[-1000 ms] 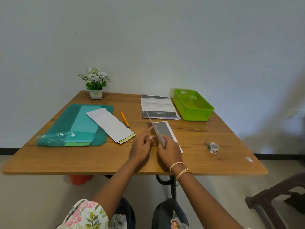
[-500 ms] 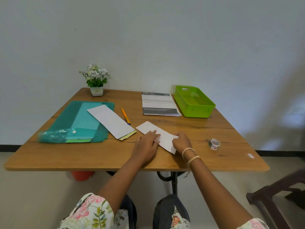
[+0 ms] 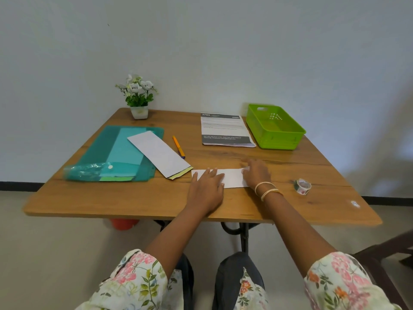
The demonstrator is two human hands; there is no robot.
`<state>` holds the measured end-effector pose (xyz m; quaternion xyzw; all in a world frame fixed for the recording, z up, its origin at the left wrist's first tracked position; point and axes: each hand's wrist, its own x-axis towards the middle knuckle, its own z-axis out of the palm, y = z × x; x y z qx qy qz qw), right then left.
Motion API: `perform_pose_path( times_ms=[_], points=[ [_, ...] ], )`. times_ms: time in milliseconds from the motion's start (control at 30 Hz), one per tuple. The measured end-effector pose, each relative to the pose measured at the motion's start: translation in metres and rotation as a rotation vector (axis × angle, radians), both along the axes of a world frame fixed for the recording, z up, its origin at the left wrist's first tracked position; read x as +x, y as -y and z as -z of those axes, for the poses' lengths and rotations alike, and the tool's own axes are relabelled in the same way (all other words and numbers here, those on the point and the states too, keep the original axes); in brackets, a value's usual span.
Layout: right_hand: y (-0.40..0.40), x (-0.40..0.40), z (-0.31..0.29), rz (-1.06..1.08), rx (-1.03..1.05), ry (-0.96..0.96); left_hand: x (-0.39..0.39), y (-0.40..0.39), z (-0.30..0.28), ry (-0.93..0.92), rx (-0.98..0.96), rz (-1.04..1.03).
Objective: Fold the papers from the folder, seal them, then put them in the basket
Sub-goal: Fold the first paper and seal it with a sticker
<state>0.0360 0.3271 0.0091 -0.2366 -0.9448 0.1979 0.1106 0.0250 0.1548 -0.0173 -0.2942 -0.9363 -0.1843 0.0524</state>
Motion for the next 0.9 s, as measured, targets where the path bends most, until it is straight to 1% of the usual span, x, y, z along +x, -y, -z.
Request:
perform_pose_path(
  times_ms=[67,100,200,300,500,633,800,900],
  points=[
    [0.011,0.009,0.003,-0.043,0.184,-0.052,0.001,0.000,0.000,0.010,-0.015,-0.018],
    [0.018,0.013,0.005,-0.107,0.214,-0.064,0.001,0.000,0.000,0.011,-0.030,-0.021],
    [0.036,0.023,0.015,-0.340,0.164,0.054,-0.001,-0.001,0.000,0.031,-0.070,-0.025],
    [0.042,0.029,0.023,-0.427,0.212,0.165,-0.002,-0.002,0.001,0.056,-0.087,-0.022],
    [0.024,0.026,0.023,-0.330,0.243,0.283,-0.001,-0.001,0.002,0.058,-0.086,-0.033],
    [0.006,0.028,0.028,-0.254,0.253,0.296,-0.001,-0.002,0.001,0.053,-0.082,-0.035],
    [0.001,0.030,0.030,-0.232,0.263,0.284,-0.001,-0.003,0.002,0.050,-0.069,-0.048],
    [0.002,0.029,0.030,-0.219,0.253,0.286,-0.003,-0.001,0.002,0.069,-0.010,-0.047]
  ],
)
